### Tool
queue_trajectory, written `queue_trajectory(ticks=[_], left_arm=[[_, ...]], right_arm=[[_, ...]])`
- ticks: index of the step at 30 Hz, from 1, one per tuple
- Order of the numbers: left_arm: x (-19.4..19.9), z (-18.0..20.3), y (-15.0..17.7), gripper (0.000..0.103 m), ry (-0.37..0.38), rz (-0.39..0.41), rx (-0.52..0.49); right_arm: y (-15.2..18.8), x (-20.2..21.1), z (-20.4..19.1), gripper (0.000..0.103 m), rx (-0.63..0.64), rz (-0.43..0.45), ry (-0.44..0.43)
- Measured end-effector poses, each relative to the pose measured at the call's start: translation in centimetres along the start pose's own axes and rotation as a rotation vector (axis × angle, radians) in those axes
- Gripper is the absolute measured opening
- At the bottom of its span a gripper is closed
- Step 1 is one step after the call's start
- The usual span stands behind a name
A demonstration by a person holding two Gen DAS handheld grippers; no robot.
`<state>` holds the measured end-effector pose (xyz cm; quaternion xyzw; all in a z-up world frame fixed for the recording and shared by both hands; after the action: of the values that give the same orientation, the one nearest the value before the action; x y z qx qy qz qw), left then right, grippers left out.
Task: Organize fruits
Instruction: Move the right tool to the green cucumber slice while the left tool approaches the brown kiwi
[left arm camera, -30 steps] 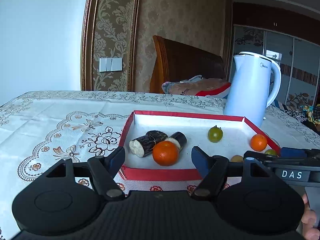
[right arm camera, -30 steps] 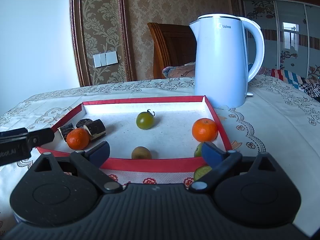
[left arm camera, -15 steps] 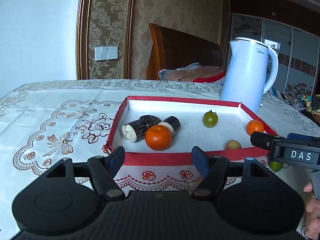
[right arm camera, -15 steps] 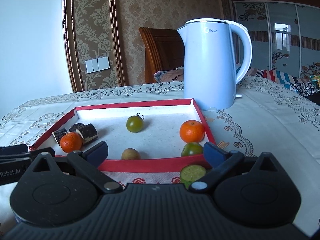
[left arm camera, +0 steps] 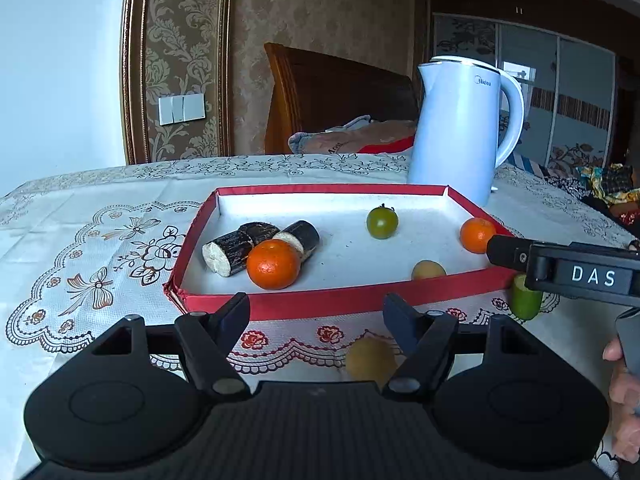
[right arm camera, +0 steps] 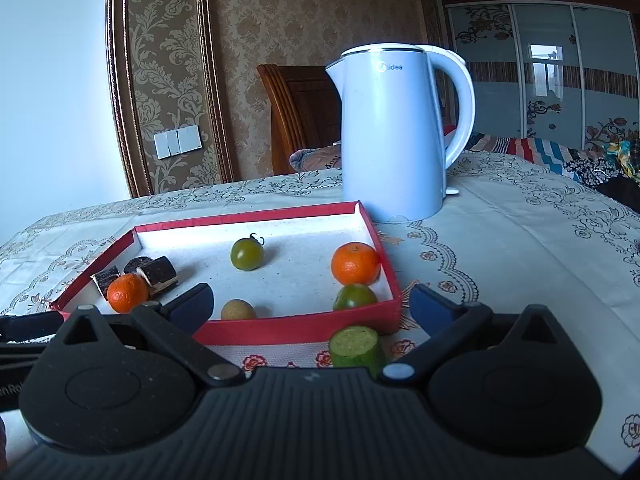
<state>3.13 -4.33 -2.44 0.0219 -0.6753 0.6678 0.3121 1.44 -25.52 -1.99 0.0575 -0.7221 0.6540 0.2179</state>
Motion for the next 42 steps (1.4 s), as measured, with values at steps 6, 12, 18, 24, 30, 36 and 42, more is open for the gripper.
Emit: queue_trajectory(ticks=[6,12,18,24,30,36,42], left_arm=[[-0.8,0.7,0.4,0.073,0.004,-0.039,-0.034],[-1.6,0.6,0.6,0.073,0.003,-0.091,-0.031],[-2.2,0.2,0.9,0.079,0.016,-0.127,-0.005],[-2.7,0.0,1.0,0.085,0.015,-0.159,0.009],[-3.1,-0.3,1.2,0.086,0.0,-0.186,0.022],[-3.1,-0.2,1.2,0.086,-0.003,-0.186,0.022],[-3.2,-0.4,1.2,0.086,-0.014,-0.188,0.024]], right_arm=[[0.2,0.3,1.5,0.103,-0.024,-0.015,0.011],[1.5,1.6,5.5,0.103,-0.04,-0.046,0.033],[2.6,1.3,9.2,0.103,-0.099,-0.133,0.01],[2.8,0.9,8.2,0.103,-0.034,-0.151,0.003],[2.3,0.1,6.3,0.103,0.008,-0.139,-0.009],[2.0,-1.3,5.0,0.103,0.036,-0.168,-0.013],[1.9,-2.8,3.7,0.096,0.06,-0.196,-0.007]])
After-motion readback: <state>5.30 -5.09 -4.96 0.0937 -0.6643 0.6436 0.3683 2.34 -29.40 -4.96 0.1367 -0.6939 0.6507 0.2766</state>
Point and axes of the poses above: each gripper's, at about its wrist camera, not at the fingertips, and x roughly against the way its jaws point, z to its right, y to its underside, the point moved 4 cm from there along -x, roughly the way its jaws point, and after that the axes turned 9 degrees about y, right-handed, at the moved point
